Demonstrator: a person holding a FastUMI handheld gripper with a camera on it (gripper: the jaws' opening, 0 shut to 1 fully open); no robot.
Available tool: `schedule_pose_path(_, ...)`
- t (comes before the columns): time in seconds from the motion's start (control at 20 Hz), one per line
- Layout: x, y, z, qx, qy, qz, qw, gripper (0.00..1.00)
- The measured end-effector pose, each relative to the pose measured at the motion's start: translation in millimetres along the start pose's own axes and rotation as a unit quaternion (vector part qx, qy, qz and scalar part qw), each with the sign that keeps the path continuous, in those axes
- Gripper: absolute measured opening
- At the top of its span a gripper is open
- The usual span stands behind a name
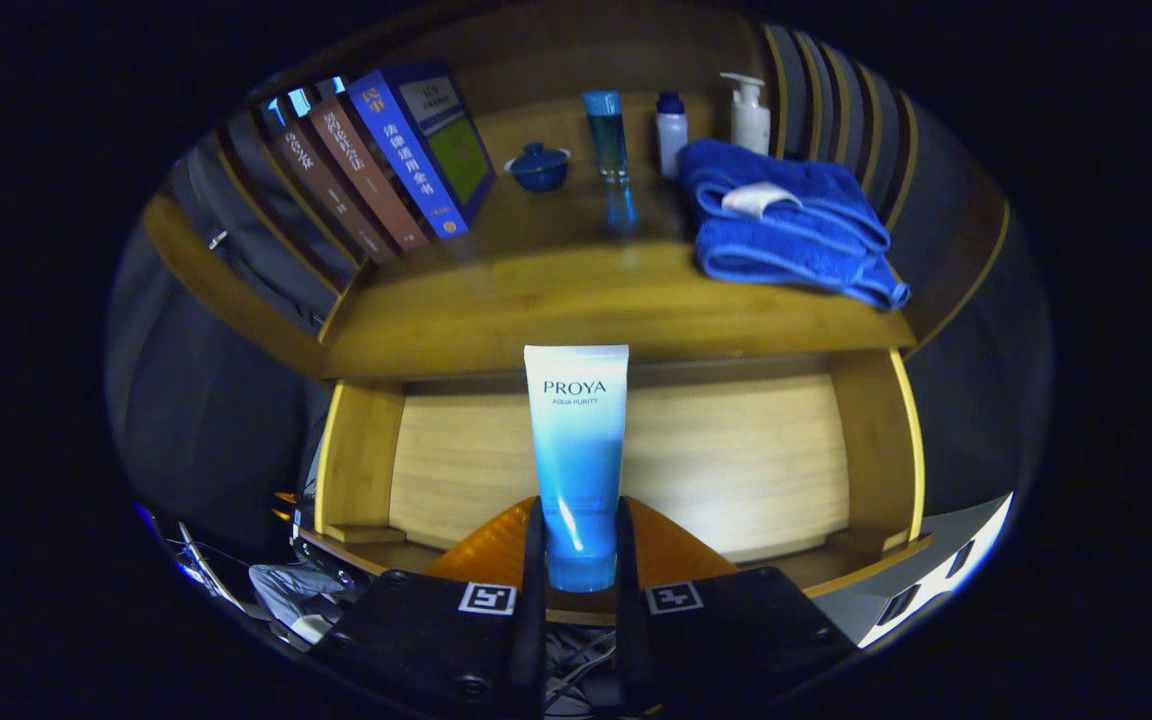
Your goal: Pull open the drawer, take out the items inside it, and place them on the countertop above the cabinet.
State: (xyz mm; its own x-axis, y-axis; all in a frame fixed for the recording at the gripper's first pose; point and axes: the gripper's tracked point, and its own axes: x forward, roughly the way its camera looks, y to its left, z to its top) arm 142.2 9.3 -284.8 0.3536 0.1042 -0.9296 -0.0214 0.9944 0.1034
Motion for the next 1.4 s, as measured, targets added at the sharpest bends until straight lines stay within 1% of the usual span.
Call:
schedule_pose_path(0.2, 22.0, 0.2, 49.5, -0.007, 0.008, -0.014, 1.000, 0.32)
schedule_pose_path(0.45, 62.7, 2.7, 92.3, -0.004, 0.032, -0.013, 0.999, 0.32)
schedule_pose_path(0.65, 90.8, -1.4, 100.4, 0.001, 0.052, -0.019, 0.998, 0.32)
schedule_pose_path(0.75, 98.1, -2.6, 105.2, 0.004, 0.055, -0.020, 0.998, 0.36)
schedule_pose_path(0.8, 100.6, -3.1, 108.7, 0.007, 0.049, -0.021, 0.999, 0.36)
schedule_pose_path(0.9, 102.7, -5.4, 111.8, 0.007, 0.049, -0.026, 0.998, 0.42)
schedule_pose_path(0.95, 102.4, -4.3, 112.3, 0.007, 0.048, -0.023, 0.999, 0.46)
schedule_pose_path(1.05, 101.2, -0.1, 115.2, 0.013, 0.040, -0.013, 0.999, 0.64)
schedule_pose_path(1.25, 91.3, -0.2, 107.1, 0.013, 0.024, -0.014, 1.000, 1.00)
schedule_pose_path(1.4, 67.2, 1.5, 106.6, -0.005, -0.032, -0.030, 0.999, 1.00)
